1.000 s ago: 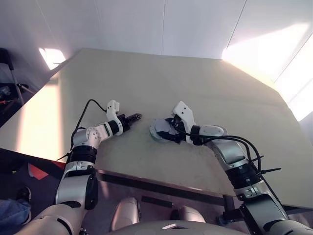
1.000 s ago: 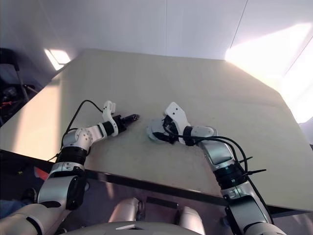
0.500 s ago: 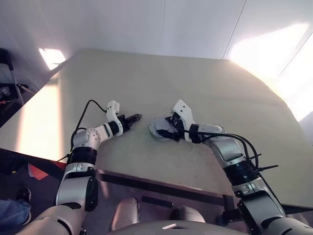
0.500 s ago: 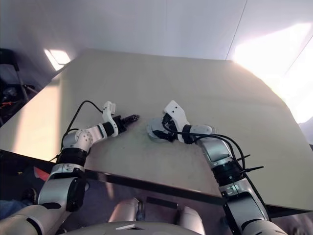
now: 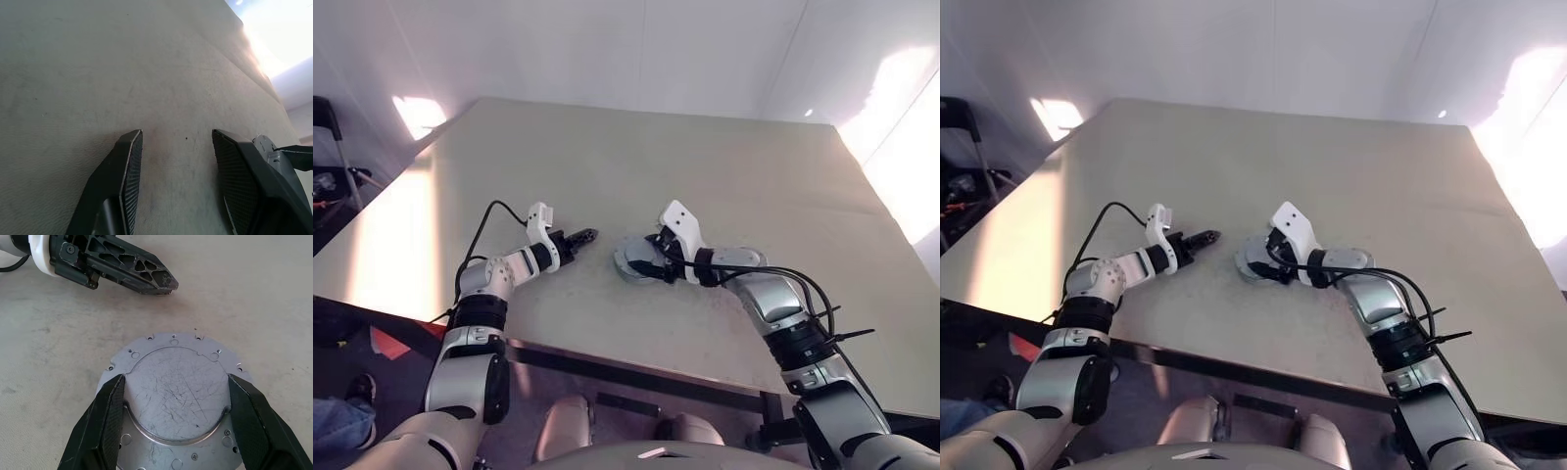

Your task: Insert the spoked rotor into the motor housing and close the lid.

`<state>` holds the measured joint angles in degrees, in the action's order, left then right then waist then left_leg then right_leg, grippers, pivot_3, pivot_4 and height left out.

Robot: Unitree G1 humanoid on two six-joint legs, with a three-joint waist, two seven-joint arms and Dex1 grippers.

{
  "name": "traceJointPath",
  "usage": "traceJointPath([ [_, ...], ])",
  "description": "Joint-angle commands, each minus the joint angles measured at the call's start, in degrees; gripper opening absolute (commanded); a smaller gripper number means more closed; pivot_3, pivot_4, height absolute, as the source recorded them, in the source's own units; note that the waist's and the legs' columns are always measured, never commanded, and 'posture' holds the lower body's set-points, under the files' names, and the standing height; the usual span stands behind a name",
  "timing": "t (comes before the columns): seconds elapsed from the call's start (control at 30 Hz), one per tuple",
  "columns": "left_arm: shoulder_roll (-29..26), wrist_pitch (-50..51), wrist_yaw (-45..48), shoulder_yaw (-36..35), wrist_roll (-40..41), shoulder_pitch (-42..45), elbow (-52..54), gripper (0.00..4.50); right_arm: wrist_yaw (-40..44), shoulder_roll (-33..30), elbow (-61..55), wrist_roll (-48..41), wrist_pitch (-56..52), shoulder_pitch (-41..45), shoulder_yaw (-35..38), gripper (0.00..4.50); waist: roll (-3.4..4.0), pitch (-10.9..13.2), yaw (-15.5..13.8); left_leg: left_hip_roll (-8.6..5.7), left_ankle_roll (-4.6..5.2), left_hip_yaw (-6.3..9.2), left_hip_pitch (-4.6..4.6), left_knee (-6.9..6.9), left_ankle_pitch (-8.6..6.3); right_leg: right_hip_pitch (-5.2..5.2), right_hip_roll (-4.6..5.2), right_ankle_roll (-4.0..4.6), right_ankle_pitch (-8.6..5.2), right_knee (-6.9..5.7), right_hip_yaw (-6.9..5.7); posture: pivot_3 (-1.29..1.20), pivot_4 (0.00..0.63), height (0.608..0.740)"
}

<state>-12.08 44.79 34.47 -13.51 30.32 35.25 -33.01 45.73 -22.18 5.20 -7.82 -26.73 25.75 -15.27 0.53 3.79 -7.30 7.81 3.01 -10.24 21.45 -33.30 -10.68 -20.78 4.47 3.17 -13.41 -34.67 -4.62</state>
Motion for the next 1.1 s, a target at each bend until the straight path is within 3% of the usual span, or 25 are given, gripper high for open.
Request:
traceJointPath([
  [0.03,0.0,0.4,-0.1,-0.2,0.4,-0.4,1.7,2.43,0.9,-1.9,1.7,1.8,-1.9,-1.4,-1.5,3.10,0.00,0.0,0.0,0.00,0.02,0.00,-0.04,0.00,-0.01,0.05,0.00,-0.01,0.00,0.02,0.00,0.00,0.000,0.740],
  [0.5,0.3,1.2,-0.2,-0.2,0.6,-1.1,3.0,2.43,2.3,-0.4,4.6,-3.8,-9.1,-1.9,1.7,3.10,-0.03,0.0,-0.2,-0.04,0.10,-0.01,-0.30,0.01,-0.08,0.34,0.05,-0.06,-0.04,0.09,0.00,0.00,0.000,0.740],
  [1.1,0.1,0.7,-0.8,-0.9,0.6,-0.8,2.7,2.43,2.0,-4.2,7.5,2.6,-2.6,-4.5,-3.9,3.10,-0.10,-0.2,-0.4,-0.09,0.15,0.00,-0.58,0.03,-0.12,0.64,0.09,-0.35,-0.21,0.20,0.01,0.00,0.000,0.740],
])
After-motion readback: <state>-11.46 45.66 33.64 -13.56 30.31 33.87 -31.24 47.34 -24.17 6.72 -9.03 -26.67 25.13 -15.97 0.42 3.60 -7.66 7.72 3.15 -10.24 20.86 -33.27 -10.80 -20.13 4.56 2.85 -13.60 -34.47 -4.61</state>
